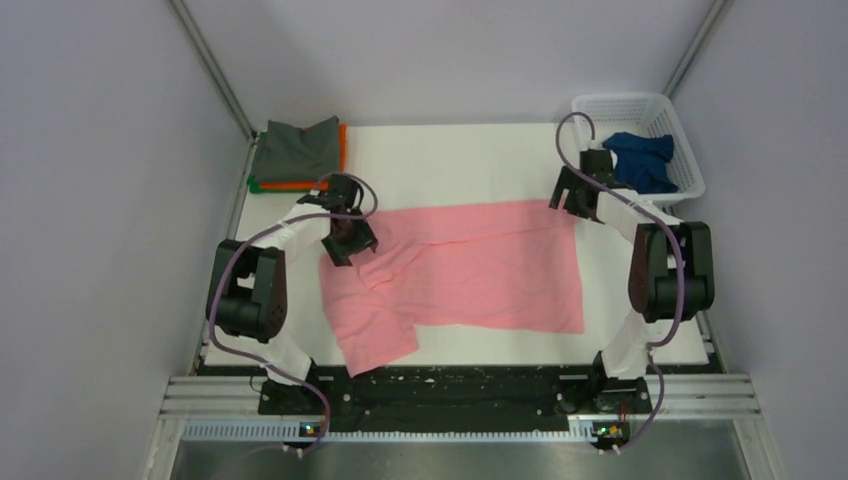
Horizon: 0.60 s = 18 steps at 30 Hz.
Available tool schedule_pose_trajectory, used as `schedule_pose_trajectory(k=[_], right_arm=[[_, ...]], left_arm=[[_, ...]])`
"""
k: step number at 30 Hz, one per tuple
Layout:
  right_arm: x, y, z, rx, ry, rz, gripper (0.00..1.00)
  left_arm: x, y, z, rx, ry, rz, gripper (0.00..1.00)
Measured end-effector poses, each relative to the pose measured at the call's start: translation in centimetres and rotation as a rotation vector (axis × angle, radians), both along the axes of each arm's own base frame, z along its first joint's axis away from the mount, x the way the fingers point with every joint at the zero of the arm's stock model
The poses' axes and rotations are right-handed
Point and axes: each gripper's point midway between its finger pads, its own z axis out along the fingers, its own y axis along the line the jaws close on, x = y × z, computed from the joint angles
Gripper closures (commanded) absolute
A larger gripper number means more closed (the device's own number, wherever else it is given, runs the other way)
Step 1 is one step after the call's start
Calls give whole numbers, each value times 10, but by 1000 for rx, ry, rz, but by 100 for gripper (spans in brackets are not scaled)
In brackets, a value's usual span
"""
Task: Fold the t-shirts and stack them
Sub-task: Fold the flattened tshirt in 1/3 of the way
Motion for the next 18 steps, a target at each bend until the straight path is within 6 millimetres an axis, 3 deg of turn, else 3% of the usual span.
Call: schedule_pose_trajectory(k=[4, 8, 13, 15, 18], right_arm=[[-3, -16, -9, 30, 23, -78, 20], [-4, -19, -16, 46, 41, -107, 25], [-7, -26, -34, 62, 82, -135, 34], [-8, -30, -40, 65, 95, -148, 36], [-6, -34, -39, 71, 89, -156, 42]], left_arm=[[-23, -4, -10, -35, 59, -18, 31], [-44, -12, -12, -87, 94, -42, 31], [-57, -26, -15, -129, 121, -83, 33], [-60, -31, -15, -141, 129, -97, 36], [-65, -34, -17, -150, 137, -107, 52]])
